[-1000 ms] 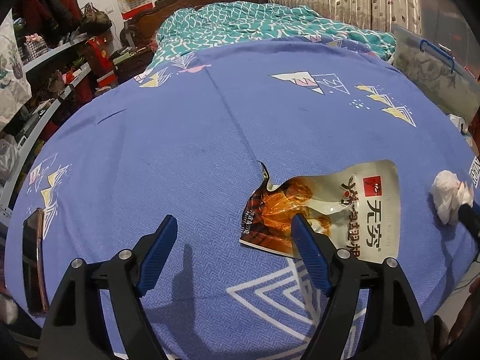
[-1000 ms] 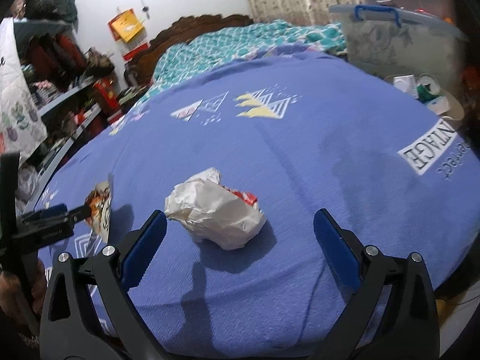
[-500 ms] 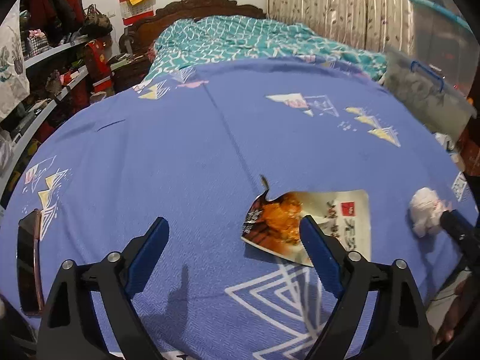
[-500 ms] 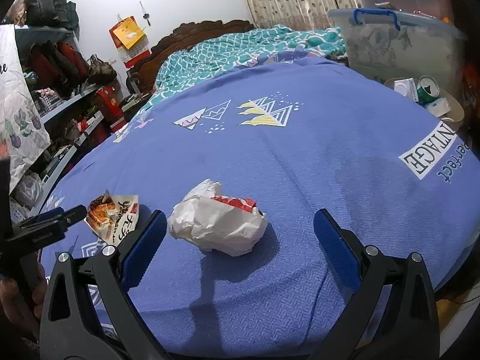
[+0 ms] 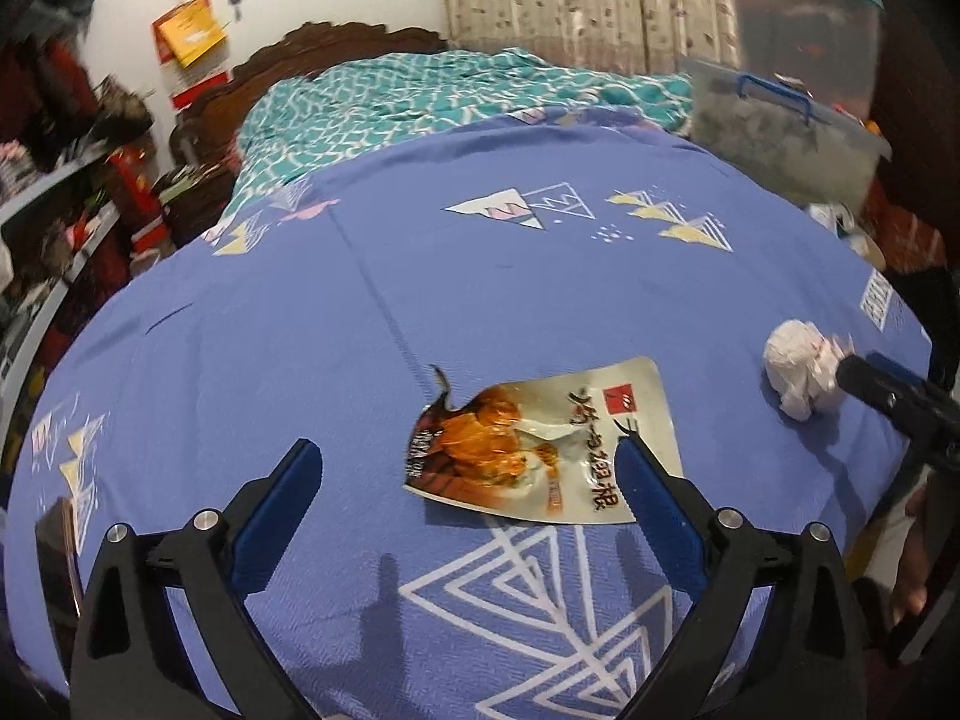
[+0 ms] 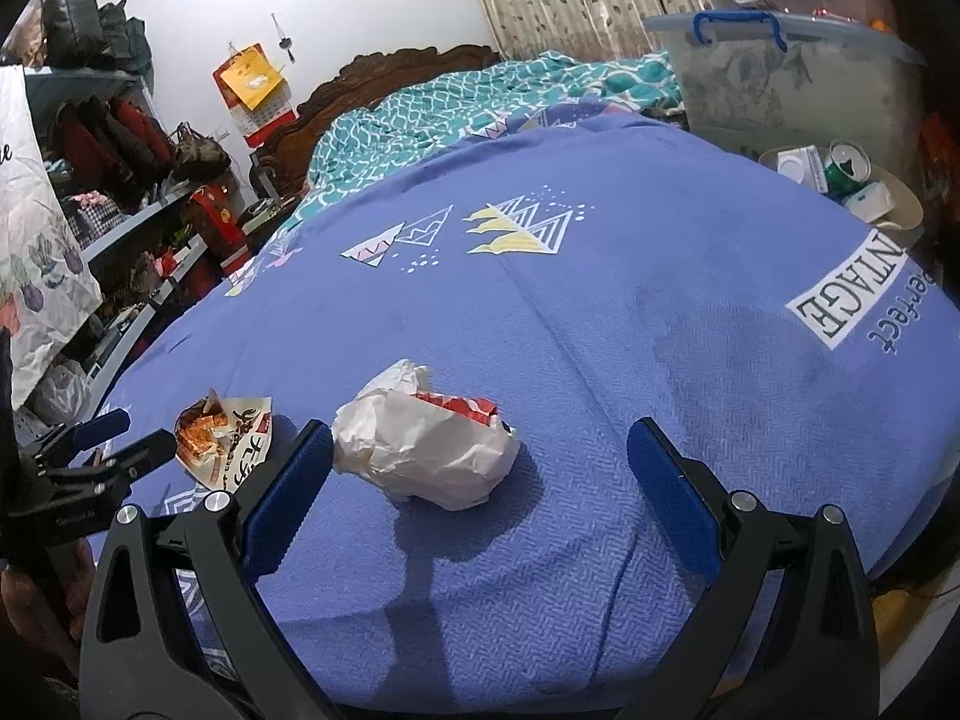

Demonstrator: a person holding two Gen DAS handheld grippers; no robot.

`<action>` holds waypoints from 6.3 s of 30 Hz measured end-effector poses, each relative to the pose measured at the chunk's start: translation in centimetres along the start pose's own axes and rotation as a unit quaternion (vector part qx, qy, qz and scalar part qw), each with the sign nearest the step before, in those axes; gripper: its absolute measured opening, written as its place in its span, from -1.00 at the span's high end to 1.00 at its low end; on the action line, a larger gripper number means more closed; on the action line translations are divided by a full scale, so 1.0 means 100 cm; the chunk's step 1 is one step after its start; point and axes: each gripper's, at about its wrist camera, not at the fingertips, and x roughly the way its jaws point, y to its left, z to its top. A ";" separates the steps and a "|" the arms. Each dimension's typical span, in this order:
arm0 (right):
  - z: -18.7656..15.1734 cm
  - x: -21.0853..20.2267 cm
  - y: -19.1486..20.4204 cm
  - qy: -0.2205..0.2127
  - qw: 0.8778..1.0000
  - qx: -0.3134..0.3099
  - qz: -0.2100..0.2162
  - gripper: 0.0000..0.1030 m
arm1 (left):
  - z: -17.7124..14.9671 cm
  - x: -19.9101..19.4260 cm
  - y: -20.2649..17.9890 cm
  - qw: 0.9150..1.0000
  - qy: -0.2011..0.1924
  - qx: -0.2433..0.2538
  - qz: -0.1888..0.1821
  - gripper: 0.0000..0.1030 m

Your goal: Collect trash

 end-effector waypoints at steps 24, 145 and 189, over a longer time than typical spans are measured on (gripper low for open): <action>-0.004 0.006 0.006 0.013 1.000 -0.015 0.011 -0.89 | 0.006 0.039 0.007 0.989 0.061 0.119 -0.071 -0.83; 0.062 -0.037 -0.172 -0.106 0.987 0.079 -0.092 -0.07 | 0.159 0.079 -0.265 0.970 0.038 0.196 -0.138 0.60; 0.118 -0.041 -0.283 -0.095 0.975 0.179 -0.092 -0.36 | 0.232 0.130 -0.356 0.955 0.038 0.195 -0.220 -0.30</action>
